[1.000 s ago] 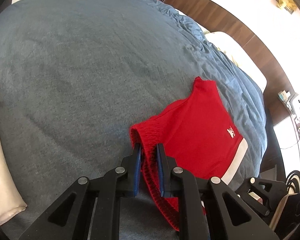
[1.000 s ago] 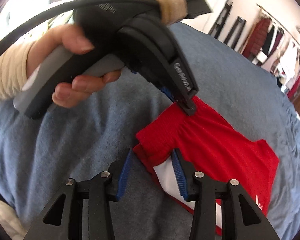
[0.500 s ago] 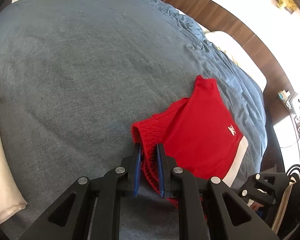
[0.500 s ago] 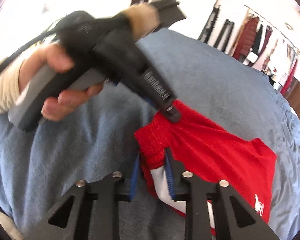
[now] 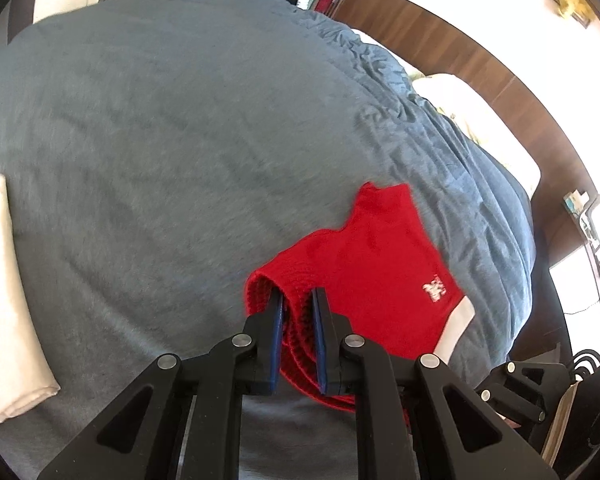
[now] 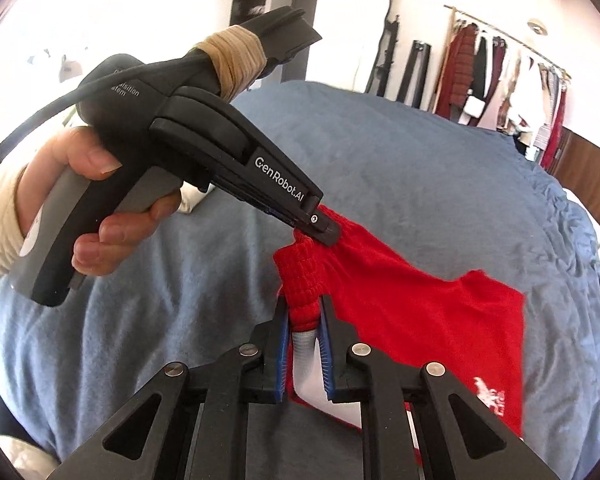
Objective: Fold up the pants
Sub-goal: 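Grasp the white-striped hem with the right gripper while the left gripper holds the waistband, then lift both grippers and fold the held shorts over onto themselves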
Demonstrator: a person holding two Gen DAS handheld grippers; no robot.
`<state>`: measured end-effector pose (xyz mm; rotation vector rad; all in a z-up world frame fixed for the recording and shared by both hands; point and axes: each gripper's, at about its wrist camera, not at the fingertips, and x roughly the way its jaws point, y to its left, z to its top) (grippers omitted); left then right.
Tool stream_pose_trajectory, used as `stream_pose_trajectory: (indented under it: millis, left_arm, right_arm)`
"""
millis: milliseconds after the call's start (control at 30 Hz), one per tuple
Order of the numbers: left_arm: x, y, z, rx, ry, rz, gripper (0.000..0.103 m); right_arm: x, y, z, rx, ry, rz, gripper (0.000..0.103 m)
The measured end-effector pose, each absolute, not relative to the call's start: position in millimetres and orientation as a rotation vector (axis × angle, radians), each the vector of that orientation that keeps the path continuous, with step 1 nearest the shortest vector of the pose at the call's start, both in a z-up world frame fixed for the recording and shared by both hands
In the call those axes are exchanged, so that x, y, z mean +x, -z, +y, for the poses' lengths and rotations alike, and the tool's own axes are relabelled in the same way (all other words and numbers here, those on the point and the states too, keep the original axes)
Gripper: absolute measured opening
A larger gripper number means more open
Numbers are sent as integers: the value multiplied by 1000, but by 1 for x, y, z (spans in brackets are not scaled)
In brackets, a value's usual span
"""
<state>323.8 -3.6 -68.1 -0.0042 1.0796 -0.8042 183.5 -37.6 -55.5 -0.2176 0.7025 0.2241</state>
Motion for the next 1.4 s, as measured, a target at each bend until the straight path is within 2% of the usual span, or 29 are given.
stream_pose_trajectory:
  millis: [567, 967, 1167, 1200, 1300, 1400]
  left_arm:
    - [309, 15, -118, 230, 823, 1047, 15]
    - [307, 32, -215, 410, 850, 1114, 15]
    - [304, 49, -256, 487, 864, 1148, 19]
    - [304, 51, -261, 497, 864, 1153, 22]
    - [303, 52, -276, 548, 859, 1151, 43]
    - [299, 49, -290, 618, 847, 1125, 46]
  right_arm:
    - [163, 27, -120, -40, -83, 601, 15]
    - [158, 45, -185, 120, 9, 611, 15]
    - [152, 60, -215, 181, 54, 638, 15]
    - [152, 63, -221, 202, 58, 649, 15]
    - [152, 73, -232, 242, 73, 681, 15]
    - [151, 84, -242, 284, 81, 713, 16]
